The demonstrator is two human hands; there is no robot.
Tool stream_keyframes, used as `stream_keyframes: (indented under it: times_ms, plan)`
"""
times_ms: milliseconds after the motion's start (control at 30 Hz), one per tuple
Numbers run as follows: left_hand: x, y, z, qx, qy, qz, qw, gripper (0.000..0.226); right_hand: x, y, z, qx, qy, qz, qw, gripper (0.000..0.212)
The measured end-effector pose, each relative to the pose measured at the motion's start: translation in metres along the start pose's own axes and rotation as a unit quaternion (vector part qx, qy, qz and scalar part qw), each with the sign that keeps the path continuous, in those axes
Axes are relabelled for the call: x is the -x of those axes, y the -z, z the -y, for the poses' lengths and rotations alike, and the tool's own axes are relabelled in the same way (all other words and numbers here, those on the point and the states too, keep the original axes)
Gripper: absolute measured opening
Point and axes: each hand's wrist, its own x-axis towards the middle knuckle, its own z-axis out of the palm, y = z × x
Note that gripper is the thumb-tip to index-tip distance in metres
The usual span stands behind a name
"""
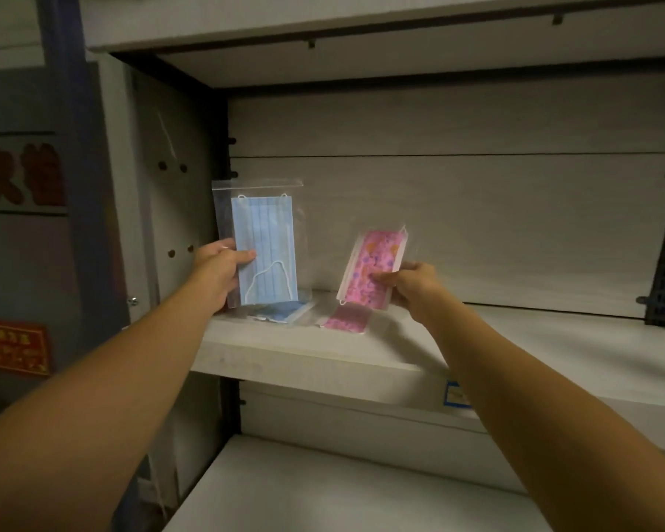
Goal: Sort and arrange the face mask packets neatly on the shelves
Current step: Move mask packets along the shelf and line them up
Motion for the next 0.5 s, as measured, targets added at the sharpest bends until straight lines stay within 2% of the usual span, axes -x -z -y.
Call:
stream_keyframes:
  times_ms: [100, 167, 300, 500]
  plan:
    - [-0.010, 0.011, 0.003, 0.008, 0.004, -0.003, 1.000, 0.019, -0.001, -0.016, 0.002, 0.045, -0.041, 0.019, 0.998, 0.046]
    - [-0.016, 0.017, 0.005, 0.012, 0.007, -0.007, 1.000, 0.021, -0.003, -0.026, -0.004, 0.100, -0.061, 0.018, 0.993, 0.049]
    - [-0.025, 0.022, 0.006, 0.017, 0.010, -0.010, 1.000, 0.021, 0.001, -0.041, -0.014, 0.277, -0.098, 0.004, 0.956, 0.036]
    - [-0.029, 0.025, 0.010, 0.007, 0.016, -0.009, 1.000, 0.023, 0.004, -0.050, -0.010, 0.377, -0.077, -0.005, 0.923, 0.029]
